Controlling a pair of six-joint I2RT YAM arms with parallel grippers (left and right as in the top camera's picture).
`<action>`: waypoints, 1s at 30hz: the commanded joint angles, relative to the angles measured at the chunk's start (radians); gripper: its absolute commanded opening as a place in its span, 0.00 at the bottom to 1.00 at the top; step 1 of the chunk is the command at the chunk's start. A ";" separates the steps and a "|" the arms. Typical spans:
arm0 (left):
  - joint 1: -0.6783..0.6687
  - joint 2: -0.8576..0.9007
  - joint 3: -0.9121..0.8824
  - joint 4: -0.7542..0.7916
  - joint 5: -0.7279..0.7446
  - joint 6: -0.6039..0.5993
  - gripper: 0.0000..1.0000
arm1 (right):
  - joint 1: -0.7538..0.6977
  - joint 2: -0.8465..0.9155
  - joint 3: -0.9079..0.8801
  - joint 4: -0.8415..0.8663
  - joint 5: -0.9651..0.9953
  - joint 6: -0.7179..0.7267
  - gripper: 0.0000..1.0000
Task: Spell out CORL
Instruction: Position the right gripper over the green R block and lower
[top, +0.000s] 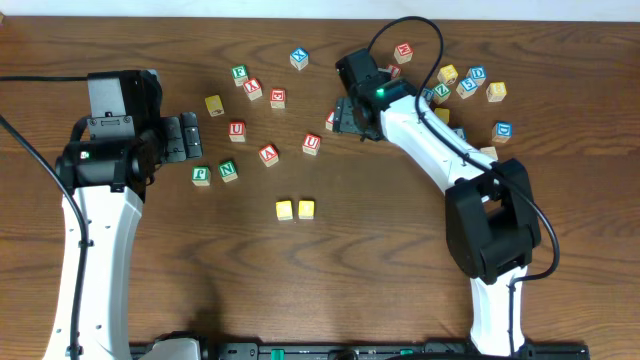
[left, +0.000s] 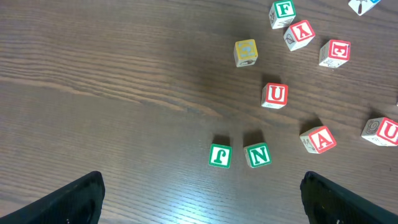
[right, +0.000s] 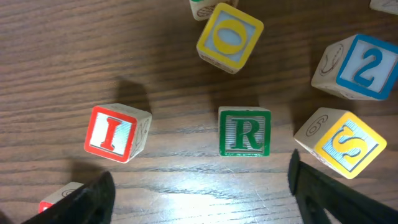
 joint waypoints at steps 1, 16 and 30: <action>0.003 0.006 0.004 0.001 0.006 0.006 0.99 | -0.043 0.023 0.002 -0.014 -0.083 0.000 0.82; 0.003 0.006 0.004 0.001 0.006 0.006 0.99 | -0.055 0.060 0.042 -0.056 -0.081 -0.027 0.78; 0.003 0.006 0.004 0.001 0.006 0.006 0.99 | -0.056 0.089 0.093 -0.009 -0.028 -0.061 0.74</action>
